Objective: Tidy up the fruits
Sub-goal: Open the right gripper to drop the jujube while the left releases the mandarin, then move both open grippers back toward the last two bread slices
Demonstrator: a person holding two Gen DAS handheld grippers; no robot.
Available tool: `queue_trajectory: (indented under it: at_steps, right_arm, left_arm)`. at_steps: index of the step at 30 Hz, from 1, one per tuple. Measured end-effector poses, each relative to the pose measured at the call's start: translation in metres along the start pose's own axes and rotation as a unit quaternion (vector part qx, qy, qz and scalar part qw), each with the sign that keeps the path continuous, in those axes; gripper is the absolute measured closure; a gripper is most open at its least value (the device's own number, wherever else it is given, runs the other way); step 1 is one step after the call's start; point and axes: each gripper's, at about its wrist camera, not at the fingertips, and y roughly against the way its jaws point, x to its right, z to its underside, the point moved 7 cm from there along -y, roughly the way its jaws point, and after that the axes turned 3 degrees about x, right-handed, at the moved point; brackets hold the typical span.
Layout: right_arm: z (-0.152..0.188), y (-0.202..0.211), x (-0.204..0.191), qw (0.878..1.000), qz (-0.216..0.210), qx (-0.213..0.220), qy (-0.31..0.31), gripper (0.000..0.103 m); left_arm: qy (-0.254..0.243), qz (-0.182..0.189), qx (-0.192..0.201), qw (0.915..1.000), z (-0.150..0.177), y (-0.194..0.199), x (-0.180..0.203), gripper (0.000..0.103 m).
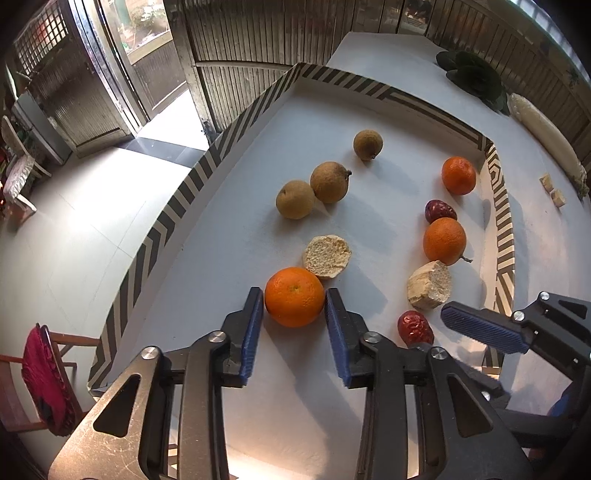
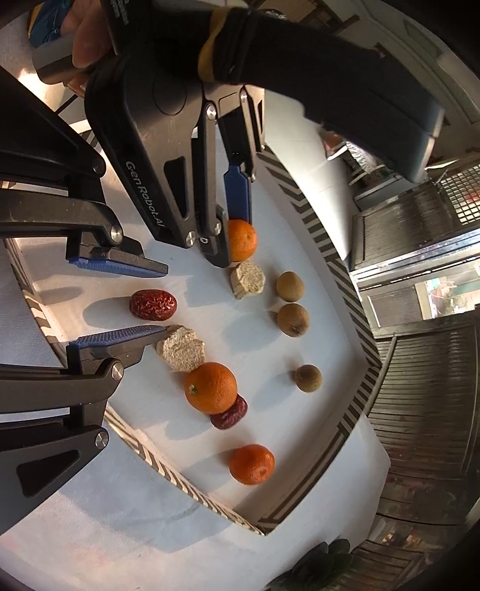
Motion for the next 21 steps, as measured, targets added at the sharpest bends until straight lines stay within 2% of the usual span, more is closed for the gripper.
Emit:
queue_trajectory:
  at_steps: [2,3,11,21]
  right_arm:
    - [-0.002,0.006,0.003,1.0,-0.002,0.008,-0.005,0.077]
    - [-0.003,0.009,0.004,1.0,-0.002,0.013,-0.007,0.077]
    - [-0.007,0.036,0.027,0.998,0.014,0.044,-0.031,0.075]
    - [-0.001,0.058,0.075,0.992,0.059,0.067,-0.09,0.073]
  left_arm:
    - [0.001,-0.005,0.009,0.9999,-0.002,0.005,-0.001,0.039]
    - [0.002,-0.006,0.017,0.9998,-0.004,0.009,-0.001,0.037]
    - [-0.007,-0.004,0.039,0.9992,-0.018,0.025,0.007,0.037]
    - [-0.041,0.031,0.051,0.9974,-0.036,0.031,0.057,0.037]
